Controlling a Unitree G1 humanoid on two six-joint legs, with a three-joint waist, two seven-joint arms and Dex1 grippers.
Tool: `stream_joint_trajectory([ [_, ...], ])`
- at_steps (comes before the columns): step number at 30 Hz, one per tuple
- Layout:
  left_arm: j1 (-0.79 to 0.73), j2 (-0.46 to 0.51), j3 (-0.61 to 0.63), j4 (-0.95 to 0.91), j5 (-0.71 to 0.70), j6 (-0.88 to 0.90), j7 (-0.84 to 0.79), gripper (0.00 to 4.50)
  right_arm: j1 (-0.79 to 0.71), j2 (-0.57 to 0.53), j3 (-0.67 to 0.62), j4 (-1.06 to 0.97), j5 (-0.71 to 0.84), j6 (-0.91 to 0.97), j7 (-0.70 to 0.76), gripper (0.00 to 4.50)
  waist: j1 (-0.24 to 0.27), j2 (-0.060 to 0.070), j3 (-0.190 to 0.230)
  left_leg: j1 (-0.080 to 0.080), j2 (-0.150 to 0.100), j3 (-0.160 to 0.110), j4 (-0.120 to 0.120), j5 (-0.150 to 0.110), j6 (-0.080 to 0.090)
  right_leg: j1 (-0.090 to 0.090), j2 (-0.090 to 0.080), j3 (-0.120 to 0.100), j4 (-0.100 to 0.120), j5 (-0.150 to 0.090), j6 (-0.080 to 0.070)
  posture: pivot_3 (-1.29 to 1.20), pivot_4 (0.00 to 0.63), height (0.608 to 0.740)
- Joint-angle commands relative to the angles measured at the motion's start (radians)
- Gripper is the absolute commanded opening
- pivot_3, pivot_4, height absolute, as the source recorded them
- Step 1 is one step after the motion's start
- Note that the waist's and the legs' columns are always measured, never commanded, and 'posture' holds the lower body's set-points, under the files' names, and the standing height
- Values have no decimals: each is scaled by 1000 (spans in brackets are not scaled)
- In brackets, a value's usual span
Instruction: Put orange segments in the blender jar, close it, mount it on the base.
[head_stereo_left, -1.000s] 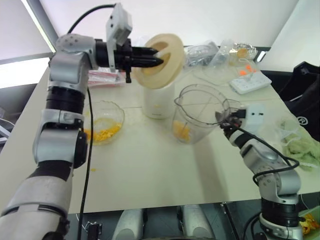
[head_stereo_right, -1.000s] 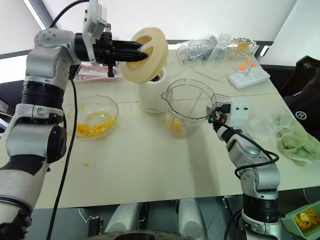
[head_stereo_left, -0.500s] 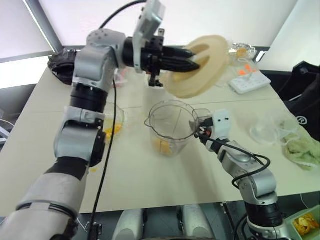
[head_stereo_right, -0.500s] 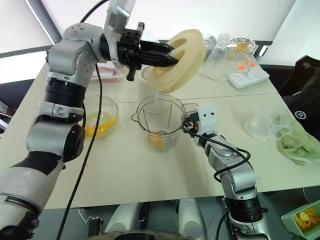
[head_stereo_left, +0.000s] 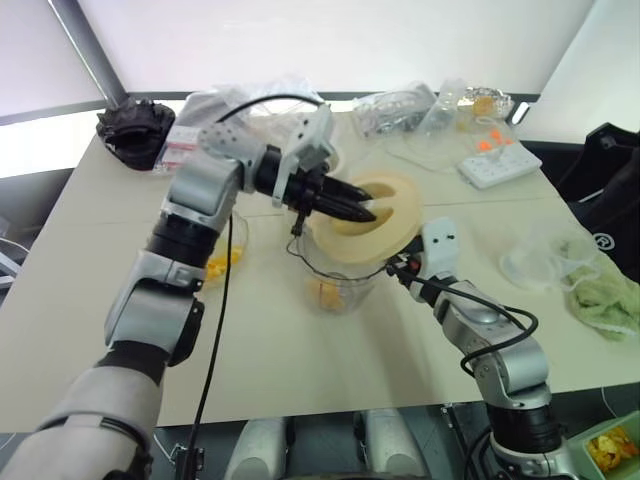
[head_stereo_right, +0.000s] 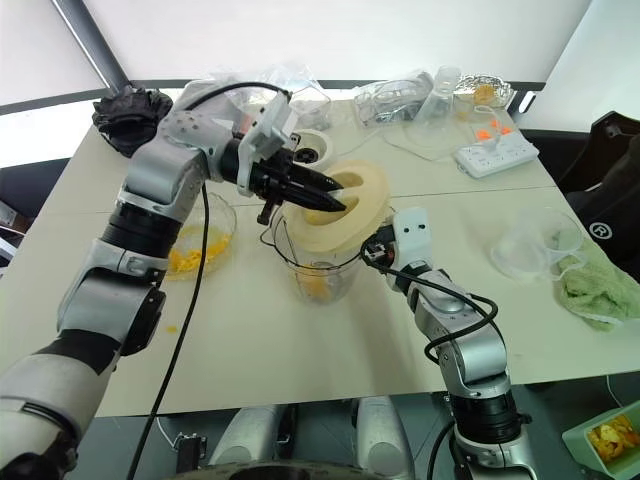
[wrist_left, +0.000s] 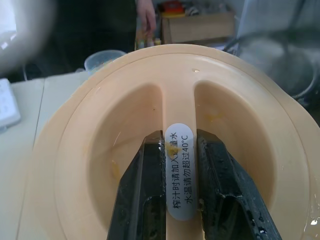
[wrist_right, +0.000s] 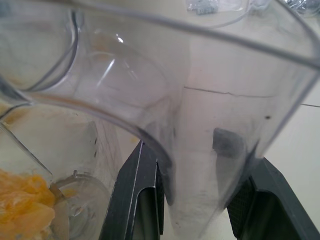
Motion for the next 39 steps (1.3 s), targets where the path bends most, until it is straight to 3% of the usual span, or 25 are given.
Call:
stream_joint_trajectory([
  [1, 5, 11, -20, 15, 29, -20, -2, 256, -15, 10, -7, -37, 3, -16, 14, 1058, 1, 0, 0, 0, 0, 0, 0, 0, 0, 0, 0, 0, 0, 0, 0, 0, 150, 740],
  [12, 25, 55, -98, 93, 146, -161, 2, 256, -8, 5, -24, -43, -2, -16, 19, 1058, 2, 0, -1, 2, 0, 0, 0, 0, 0, 2, 0, 0, 0, 0, 0, 0, 150, 740],
  [29, -5, 119, -161, 147, 216, -225, 34, 256, -32, -6, -41, -13, -7, -26, 38, 1058, 2, 0, -1, 14, 1, 0, 0, 0, 0, 15, 0, 0, -2, -2, -2, 0, 150, 740],
  [39, 12, 132, -106, 87, 145, -6, 97, 256, -42, -2, -71, 11, -14, -73, 45, 1058, 0, 0, -1, 15, 1, -1, -1, 0, 0, 16, 0, 0, -2, -2, -2, 0, 150, 740],
])
